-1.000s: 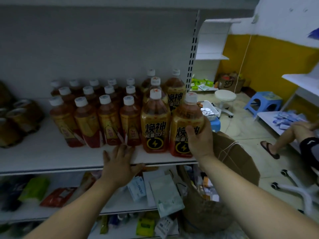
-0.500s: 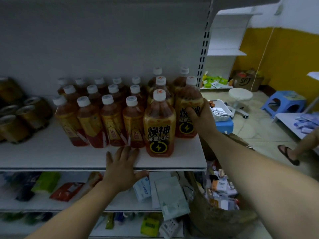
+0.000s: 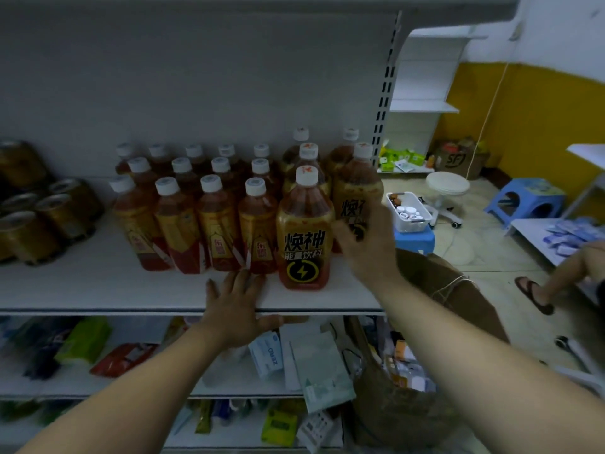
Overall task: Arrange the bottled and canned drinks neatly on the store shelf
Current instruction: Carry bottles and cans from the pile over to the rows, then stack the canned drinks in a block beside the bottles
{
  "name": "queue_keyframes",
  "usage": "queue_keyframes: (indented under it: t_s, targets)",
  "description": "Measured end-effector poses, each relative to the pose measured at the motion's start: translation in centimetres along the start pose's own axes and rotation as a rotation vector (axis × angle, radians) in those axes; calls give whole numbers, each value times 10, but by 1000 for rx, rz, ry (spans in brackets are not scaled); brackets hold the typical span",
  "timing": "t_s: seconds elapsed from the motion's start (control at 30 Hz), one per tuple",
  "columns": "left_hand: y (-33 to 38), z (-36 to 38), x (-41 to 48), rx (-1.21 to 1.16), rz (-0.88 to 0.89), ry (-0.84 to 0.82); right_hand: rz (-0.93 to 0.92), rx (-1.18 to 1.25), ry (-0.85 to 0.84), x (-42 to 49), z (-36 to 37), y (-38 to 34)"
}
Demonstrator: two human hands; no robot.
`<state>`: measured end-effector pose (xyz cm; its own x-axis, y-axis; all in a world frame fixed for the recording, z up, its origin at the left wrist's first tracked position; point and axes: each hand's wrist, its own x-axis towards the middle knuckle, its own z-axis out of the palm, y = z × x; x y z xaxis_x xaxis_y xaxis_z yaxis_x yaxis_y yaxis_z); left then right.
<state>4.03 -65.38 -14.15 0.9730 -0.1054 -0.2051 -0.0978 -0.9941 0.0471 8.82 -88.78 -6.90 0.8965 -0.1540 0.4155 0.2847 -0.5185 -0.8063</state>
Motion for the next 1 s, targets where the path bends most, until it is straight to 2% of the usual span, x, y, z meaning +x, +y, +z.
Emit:
queue_keyframes:
  t_s: [0.07, 0.13, 0.23, 0.33, 0.43, 0.5, 0.57, 0.67, 0.8, 1.0]
  targets:
    - [-1, -6, -1, -25, 19, -47, 17, -21, -218, -19, 13, -8]
    - [-7, -13, -5, -41, 53, -82, 60, -36, -285, -23, 23, -12]
    - [-30, -22, -17, -91, 134, -83, 118, -9, -246, -27, 29, -22]
    - [-66, -30, -34, -134, 120, -101, 127, -44, -158, -27, 32, -34]
    - [-110, -48, -50, -213, 55, -117, -36, -228, 42, -23, 34, -68]
    - [-141, -62, -60, -259, 26, -115, -179, -328, 73, -21, 39, -106]
    - [-174, -76, -66, -294, -1, -84, -291, -424, -3, -22, 54, -147]
    - [-222, -97, -74, -328, -49, -24, -376, -531, -204, -27, 96, -199]
    - [-286, -116, -95, -368, -98, 51, -389, -563, -380, -39, 171, -246]
    - [-375, -123, -142, -380, -186, 123, -426, -610, -553, -51, 277, -309]
